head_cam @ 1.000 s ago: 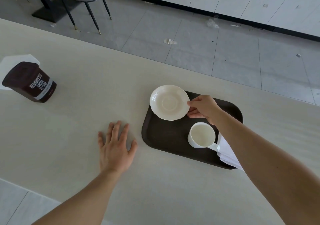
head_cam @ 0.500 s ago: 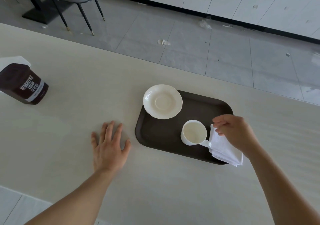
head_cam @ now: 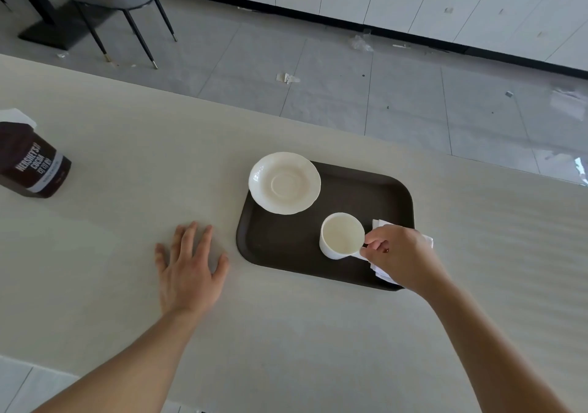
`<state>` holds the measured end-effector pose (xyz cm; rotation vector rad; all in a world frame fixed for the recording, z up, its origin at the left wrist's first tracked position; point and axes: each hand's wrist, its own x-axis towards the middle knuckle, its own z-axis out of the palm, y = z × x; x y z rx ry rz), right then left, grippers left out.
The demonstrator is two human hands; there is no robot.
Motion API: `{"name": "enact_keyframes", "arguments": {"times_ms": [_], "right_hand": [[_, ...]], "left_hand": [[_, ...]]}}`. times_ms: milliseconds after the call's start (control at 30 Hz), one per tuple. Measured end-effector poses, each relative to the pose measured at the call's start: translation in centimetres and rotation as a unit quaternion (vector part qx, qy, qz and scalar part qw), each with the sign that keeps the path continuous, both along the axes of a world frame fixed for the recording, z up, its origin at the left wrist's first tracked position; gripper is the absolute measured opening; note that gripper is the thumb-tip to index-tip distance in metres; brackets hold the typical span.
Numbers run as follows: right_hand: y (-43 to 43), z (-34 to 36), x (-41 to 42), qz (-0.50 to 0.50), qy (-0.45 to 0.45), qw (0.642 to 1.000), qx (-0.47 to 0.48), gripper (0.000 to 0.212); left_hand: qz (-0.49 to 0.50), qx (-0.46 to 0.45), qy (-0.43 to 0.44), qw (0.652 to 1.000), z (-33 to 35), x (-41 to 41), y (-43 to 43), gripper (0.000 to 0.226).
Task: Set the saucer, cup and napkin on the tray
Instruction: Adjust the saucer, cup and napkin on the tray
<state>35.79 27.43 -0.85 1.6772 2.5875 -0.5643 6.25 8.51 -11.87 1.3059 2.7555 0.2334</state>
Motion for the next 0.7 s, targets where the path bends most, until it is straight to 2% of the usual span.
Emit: {"name": "enact_keyframes", "arguments": {"times_ms": [267,467,700], "right_hand": [[-0.5,-1.0,0.0,0.005,0.028,1.0,-0.007,0.019],[-1.0,-2.0,-0.6,-0.066,0.095,0.993,0.012,0.011],[0.0,-2.5,-2.7,-0.122,0.117,0.985,0.03,0.017]], "left_hand": [[-0.001,-0.001,0.003,1.0,-0.1,-0.1,-0.1,0.067],[-0.002,0.008,0.0,1.0,0.0,-0.1,0.0,0.068],[-0.001,0.001,0.002,1.0,-0.1,-0.2,-0.1,0.068]]}}
